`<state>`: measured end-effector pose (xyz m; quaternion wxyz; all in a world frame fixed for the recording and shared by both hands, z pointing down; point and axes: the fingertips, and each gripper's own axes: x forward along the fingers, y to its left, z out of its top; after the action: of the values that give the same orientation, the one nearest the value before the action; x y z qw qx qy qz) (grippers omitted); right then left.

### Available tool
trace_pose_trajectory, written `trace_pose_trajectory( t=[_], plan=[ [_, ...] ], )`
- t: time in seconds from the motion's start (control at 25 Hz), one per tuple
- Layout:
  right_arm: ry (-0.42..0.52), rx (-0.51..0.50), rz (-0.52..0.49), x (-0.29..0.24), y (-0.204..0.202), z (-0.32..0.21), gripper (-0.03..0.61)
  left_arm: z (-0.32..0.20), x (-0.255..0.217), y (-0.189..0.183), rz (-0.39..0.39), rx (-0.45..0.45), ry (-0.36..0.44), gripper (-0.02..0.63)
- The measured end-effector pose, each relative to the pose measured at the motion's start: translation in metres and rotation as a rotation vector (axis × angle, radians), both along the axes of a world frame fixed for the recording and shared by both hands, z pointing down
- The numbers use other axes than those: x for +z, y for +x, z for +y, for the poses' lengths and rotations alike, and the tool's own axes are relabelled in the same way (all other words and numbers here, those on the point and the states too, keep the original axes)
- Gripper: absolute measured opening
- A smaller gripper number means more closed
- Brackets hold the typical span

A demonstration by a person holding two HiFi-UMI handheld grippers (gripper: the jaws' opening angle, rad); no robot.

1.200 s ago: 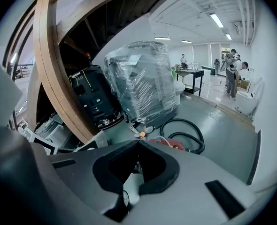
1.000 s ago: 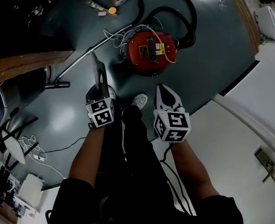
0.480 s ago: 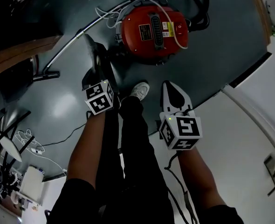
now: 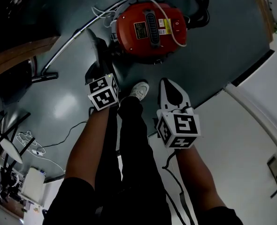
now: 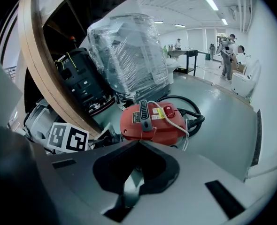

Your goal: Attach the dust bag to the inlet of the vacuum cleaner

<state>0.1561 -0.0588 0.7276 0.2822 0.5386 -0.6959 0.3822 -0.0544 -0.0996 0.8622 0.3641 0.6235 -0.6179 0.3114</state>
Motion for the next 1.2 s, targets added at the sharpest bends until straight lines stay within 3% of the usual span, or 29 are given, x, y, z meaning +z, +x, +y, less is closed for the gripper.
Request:
trace_pose_trajectory(
  t=[0.28, 0.48, 0.56, 0.68, 0.76, 0.92, 0.96, 1.04, 1.16, 1.2],
  plan=[
    [-0.025, 0.020, -0.002, 0.008, 0.005, 0.012, -0.002, -0.007, 0.001, 0.005, -0.007, 0.074, -0.036, 0.028],
    [-0.031, 0.028, -0.014, 0.012, 0.002, 0.013, -0.002, -0.006, 0.003, 0.003, 0.164, -0.009, -0.108, 0.040],
    [-0.028, 0.023, -0.014, 0.013, 0.001, 0.011, -0.002, -0.007, 0.004, 0.005, 0.113, 0.054, -0.110, 0.037],
    [-0.023, 0.021, -0.013, 0.013, -0.002, 0.007, -0.002, -0.007, 0.004, 0.014, -0.077, 0.282, -0.082, 0.032],
    [-0.021, 0.017, -0.010, 0.013, -0.003, 0.005, -0.002, -0.007, 0.005, 0.016, -0.108, 0.337, -0.092, 0.029],
    [-0.029, 0.011, 0.000, 0.017, -0.003, 0.005, -0.002, -0.011, 0.005, 0.008, 0.154, 0.083, -0.246, 0.036],
    [-0.032, 0.010, 0.004, 0.018, -0.004, 0.005, -0.002, -0.012, 0.004, 0.007, 0.183, 0.052, -0.269, 0.037],
    [-0.034, 0.003, 0.015, 0.020, -0.006, 0.006, -0.002, -0.012, 0.004, 0.008, 0.146, 0.100, -0.258, 0.034],
    [-0.037, -0.013, 0.023, 0.023, -0.013, 0.006, -0.002, -0.013, 0.006, 0.016, 0.010, 0.303, -0.179, 0.028],
    [-0.039, -0.018, 0.022, 0.024, -0.017, 0.006, -0.002, -0.013, 0.006, 0.017, -0.004, 0.330, -0.169, 0.028]
  ],
)
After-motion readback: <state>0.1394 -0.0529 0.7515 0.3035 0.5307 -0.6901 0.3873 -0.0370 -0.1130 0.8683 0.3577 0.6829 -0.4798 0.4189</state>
